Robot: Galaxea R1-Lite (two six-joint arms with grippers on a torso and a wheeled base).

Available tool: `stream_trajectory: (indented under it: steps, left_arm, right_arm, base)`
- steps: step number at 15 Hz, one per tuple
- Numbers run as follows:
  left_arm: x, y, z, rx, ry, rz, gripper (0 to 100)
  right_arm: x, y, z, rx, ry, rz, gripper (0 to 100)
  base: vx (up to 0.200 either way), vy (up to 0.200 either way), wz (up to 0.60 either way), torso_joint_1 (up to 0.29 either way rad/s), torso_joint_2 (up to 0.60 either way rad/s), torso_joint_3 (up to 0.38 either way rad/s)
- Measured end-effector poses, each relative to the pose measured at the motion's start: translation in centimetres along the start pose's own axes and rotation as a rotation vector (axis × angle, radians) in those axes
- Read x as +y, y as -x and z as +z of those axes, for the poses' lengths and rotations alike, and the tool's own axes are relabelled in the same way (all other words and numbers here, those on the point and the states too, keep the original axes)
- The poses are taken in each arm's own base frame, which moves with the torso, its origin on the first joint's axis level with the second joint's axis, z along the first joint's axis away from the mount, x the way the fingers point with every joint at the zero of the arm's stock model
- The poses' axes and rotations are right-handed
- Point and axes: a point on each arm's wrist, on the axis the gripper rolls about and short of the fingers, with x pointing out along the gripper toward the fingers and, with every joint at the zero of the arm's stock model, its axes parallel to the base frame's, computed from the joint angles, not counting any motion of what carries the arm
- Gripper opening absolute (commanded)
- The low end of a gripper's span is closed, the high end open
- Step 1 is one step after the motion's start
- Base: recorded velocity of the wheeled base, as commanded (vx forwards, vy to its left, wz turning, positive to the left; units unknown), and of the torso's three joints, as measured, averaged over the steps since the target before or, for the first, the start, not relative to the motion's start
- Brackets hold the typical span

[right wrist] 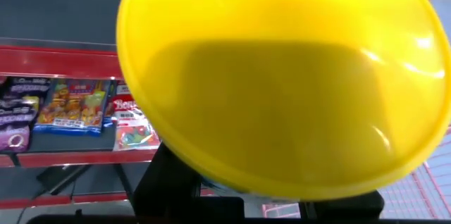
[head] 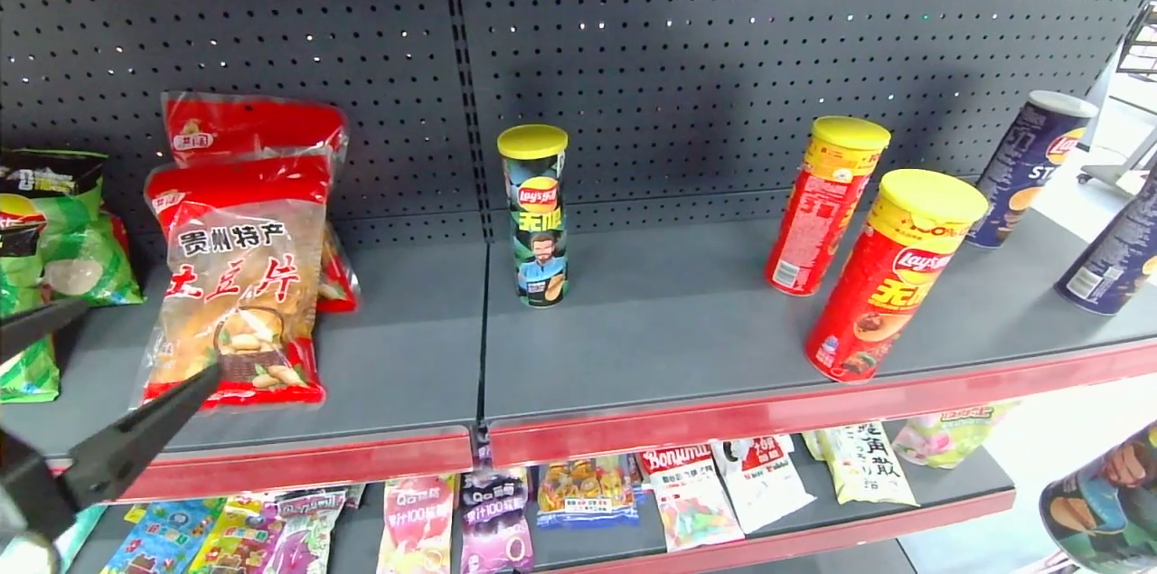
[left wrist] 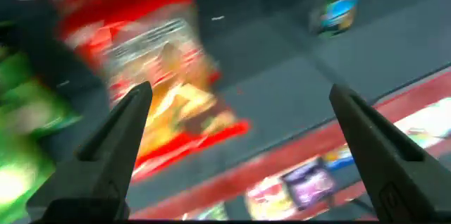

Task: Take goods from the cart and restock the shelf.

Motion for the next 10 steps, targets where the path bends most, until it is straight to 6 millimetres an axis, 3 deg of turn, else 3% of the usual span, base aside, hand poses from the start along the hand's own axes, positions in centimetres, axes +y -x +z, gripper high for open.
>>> stream_trajectory:
  steps: [6,10]
  left_arm:
    - [0.3,-10.9,3.5,0.006,0.075,-0.368,100]
    - [-0.5,-15.4,4.5,0.001,0.076,-0.484,100]
  right_arm:
    - [0.0,0.4,-0.1,-0.015,-0.002,-0.001,0]
    - [0.0,0.5,-0.4,-0.012,-0.003,-0.005,0]
  base:
    - [0.000,0.000,0.00,0.000,0.00,0.000]
    - [0.000,0.000,0.00,0.000,0.00,0.000]
